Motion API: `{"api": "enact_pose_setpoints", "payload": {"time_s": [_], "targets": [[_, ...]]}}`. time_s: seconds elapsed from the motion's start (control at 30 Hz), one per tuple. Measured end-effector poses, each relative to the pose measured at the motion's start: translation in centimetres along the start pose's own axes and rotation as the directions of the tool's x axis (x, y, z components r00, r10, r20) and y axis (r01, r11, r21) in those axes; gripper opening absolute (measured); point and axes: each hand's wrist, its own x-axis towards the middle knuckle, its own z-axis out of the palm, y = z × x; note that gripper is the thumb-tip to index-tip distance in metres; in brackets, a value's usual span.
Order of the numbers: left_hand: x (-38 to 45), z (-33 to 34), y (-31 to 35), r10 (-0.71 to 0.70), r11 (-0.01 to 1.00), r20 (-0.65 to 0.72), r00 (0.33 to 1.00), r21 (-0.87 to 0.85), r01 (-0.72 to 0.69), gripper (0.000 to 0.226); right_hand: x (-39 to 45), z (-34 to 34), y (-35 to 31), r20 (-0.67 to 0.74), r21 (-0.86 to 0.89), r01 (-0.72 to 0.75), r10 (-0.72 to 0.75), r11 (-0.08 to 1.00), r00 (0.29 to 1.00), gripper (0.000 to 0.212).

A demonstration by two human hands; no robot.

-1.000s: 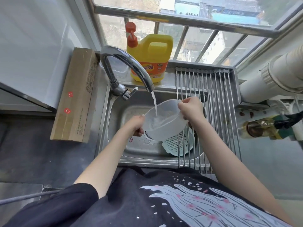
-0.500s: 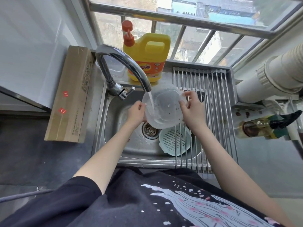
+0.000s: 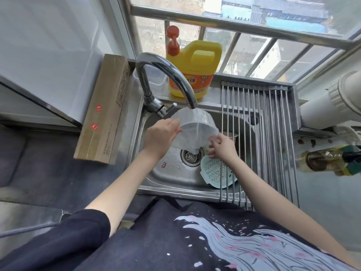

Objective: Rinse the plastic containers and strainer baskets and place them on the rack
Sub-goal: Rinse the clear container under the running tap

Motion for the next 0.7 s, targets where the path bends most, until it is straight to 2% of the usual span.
{"api": "enact_pose_setpoints", "payload": {"time_s": [0.07, 0.1, 0.17, 0.23, 0.27, 0.3, 0.37, 0.4, 0.47, 0.53, 0.6, 0.67, 0.7], "targets": [[-1.0, -0.2, -0.5, 0.168, 0.981, 0.020, 0.986, 0.099, -0.170, 0.019, -0.1, 0.6, -0.3, 0.206, 0.232, -0.207, 0.160, 0.950, 0.965, 0.031], [-1.6, -0.3, -0.8, 0.243, 0.960, 0.036, 0.969, 0.135, -0.246, 0.019, -0.4, 0.8, -0.4, 0.320, 0.358, -0.323, 0.211, 0.876, 0.924, 0.032], [-2.9, -0.5, -1.5, 0.389, 0.903, 0.047, 0.920, 0.177, -0.391, 0.032, -1.0, 1.1, -0.2, 0.469, 0.574, -0.515, 0.261, 0.636, 0.844, 0.032], [-4.1, -0.9, -2.3, 0.532, 0.828, 0.044, 0.845, 0.182, -0.531, 0.032, -1.2, 1.2, 0.7, 0.533, 0.690, -0.599, 0.275, 0.406, 0.800, 0.037], [-4.7, -1.1, -2.7, 0.592, 0.786, 0.051, 0.804, 0.183, -0.590, 0.029, -1.2, 1.4, 1.1, 0.551, 0.708, -0.617, 0.278, 0.343, 0.787, 0.040], [-5.3, -1.2, -3.1, 0.640, 0.747, 0.064, 0.766, 0.184, -0.639, 0.026, -1.2, 1.5, 1.5, 0.568, 0.704, -0.633, 0.280, 0.323, 0.774, 0.047], [-6.1, -1.2, -3.7, 0.690, 0.695, 0.098, 0.717, 0.188, -0.694, 0.025, -1.3, 2.0, 1.7, 0.603, 0.655, -0.658, 0.267, 0.373, 0.752, 0.062], [-6.4, -1.0, -4.0, 0.696, 0.686, 0.112, 0.709, 0.186, -0.703, 0.026, -1.5, 2.3, 1.4, 0.597, 0.640, -0.648, 0.264, 0.413, 0.757, 0.064], [-6.7, -0.3, -4.3, 0.684, 0.693, 0.137, 0.717, 0.187, -0.696, 0.027, -1.7, 2.8, 0.5, 0.537, 0.670, -0.585, 0.246, 0.457, 0.807, 0.050], [-6.5, 0.3, -4.3, 0.644, 0.723, 0.159, 0.748, 0.191, -0.663, 0.025, -1.8, 3.0, -0.4, 0.470, 0.752, -0.514, 0.211, 0.413, 0.857, 0.030], [-6.2, 1.0, -4.0, 0.556, 0.789, 0.173, 0.813, 0.196, -0.582, 0.022, -1.6, 2.7, -0.6, 0.441, 0.827, -0.468, 0.156, 0.312, 0.884, 0.023], [-6.0, 1.6, -3.2, 0.371, 0.896, 0.181, 0.911, 0.187, -0.403, 0.022, -1.4, 2.2, -0.5, 0.430, 0.879, -0.428, 0.035, 0.209, 0.902, 0.043], [-6.1, 2.1, -2.7, 0.220, 0.958, 0.176, 0.960, 0.149, -0.247, 0.024, -1.2, 2.0, -0.3, 0.411, 0.900, -0.401, -0.027, 0.170, 0.911, 0.058]]}}
